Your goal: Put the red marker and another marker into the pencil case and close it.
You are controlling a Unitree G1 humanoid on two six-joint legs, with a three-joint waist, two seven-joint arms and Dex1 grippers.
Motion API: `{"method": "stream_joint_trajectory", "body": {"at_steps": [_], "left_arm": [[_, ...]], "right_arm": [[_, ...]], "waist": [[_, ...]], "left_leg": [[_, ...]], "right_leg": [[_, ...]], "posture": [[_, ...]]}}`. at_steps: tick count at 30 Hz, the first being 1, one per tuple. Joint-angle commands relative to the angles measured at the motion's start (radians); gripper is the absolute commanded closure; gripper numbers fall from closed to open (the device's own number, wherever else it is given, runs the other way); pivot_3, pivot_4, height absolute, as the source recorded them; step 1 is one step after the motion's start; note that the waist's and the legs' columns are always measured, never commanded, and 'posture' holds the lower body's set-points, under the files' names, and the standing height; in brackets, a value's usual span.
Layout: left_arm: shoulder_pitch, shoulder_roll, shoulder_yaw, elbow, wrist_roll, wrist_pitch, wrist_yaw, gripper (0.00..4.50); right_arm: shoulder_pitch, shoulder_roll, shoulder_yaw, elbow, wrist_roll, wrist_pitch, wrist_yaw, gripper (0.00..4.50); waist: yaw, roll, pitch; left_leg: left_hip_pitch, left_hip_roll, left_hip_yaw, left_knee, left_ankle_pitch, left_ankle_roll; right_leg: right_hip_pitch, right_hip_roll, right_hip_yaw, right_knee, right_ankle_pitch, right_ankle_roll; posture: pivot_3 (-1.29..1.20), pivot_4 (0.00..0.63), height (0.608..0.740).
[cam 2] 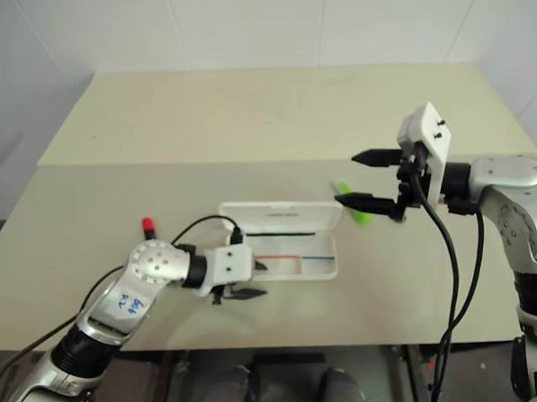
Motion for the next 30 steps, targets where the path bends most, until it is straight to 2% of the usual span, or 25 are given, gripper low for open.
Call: {"method": "stream_joint_trajectory", "body": {"at_steps": [1,2,6,13,17,22,26,30], "left_arm": [[0.004,0.013,0.003,-0.077,-0.027,0.039,-0.018,0.71],[0.002,0.013,0.016,-0.102,-0.055,0.062,-0.029,0.41],[-0.006,0.021,0.056,-0.214,-0.132,0.139,-0.040,0.41],[0.032,0.104,0.080,-0.335,-0.190,0.212,-0.038,0.41],[0.065,0.112,0.155,-0.372,-0.254,0.249,-0.011,0.41],[0.147,0.135,0.396,-0.461,-0.454,0.310,-0.025,0.41],[0.160,0.149,0.567,-0.463,-0.571,0.350,0.003,0.41],[0.191,0.223,0.824,-0.444,-0.704,0.384,-0.015,0.41]], "right_arm": [[-0.025,-0.006,-0.010,0.002,0.002,-0.021,0.009,0.00],[-0.026,-0.007,-0.009,0.008,0.000,-0.024,0.011,0.00],[-0.041,-0.010,0.002,0.031,-0.014,-0.041,0.022,0.00],[-0.057,-0.004,0.022,0.049,-0.019,-0.050,0.042,0.00],[-0.065,-0.017,0.039,0.064,-0.042,-0.071,0.057,0.00],[-0.068,-0.029,0.038,0.087,-0.059,-0.081,0.080,0.00],[-0.102,-0.031,0.062,0.143,-0.094,-0.099,0.097,0.00],[-0.136,-0.049,0.046,0.199,-0.104,-0.122,0.133,0.00]], "waist": [[0.000,0.000,0.000],[0.000,0.000,0.000],[-0.001,0.000,0.000],[-0.002,0.000,0.000],[-0.002,0.000,0.000],[-0.002,0.000,0.000],[-0.003,0.000,0.000],[-0.003,0.001,0.000]], "left_leg": [[0.000,0.000,0.000,0.000,0.000,0.000],[0.000,0.000,0.001,0.000,0.000,0.000],[-0.001,0.001,0.001,0.000,-0.001,-0.001],[0.000,0.002,0.001,0.000,-0.001,-0.001],[0.000,0.002,0.002,0.000,-0.001,-0.001],[0.000,0.003,0.002,0.000,-0.001,-0.001],[0.000,0.003,0.002,0.001,-0.001,-0.002],[0.000,0.004,0.002,0.000,-0.002,-0.002]], "right_leg": [[0.000,0.000,0.000,0.000,0.000,0.000],[0.000,0.000,0.000,0.000,0.000,0.000],[0.000,0.001,0.001,0.000,0.000,0.000],[0.000,0.001,0.001,-0.001,0.000,0.000],[-0.001,0.001,0.002,-0.001,0.000,0.000],[-0.001,0.002,0.002,-0.001,0.000,0.000],[-0.001,0.002,0.002,-0.001,0.001,-0.001],[-0.001,0.003,0.002,-0.001,0.001,-0.001]], "posture": [[0.00,0.150,0.740],[0.00,0.150,0.740],[0.00,0.150,0.740],[0.00,0.150,0.740],[0.00,0.150,0.740],[0.00,0.150,0.740],[0.00,0.150,0.740],[0.00,0.150,0.740]]}}
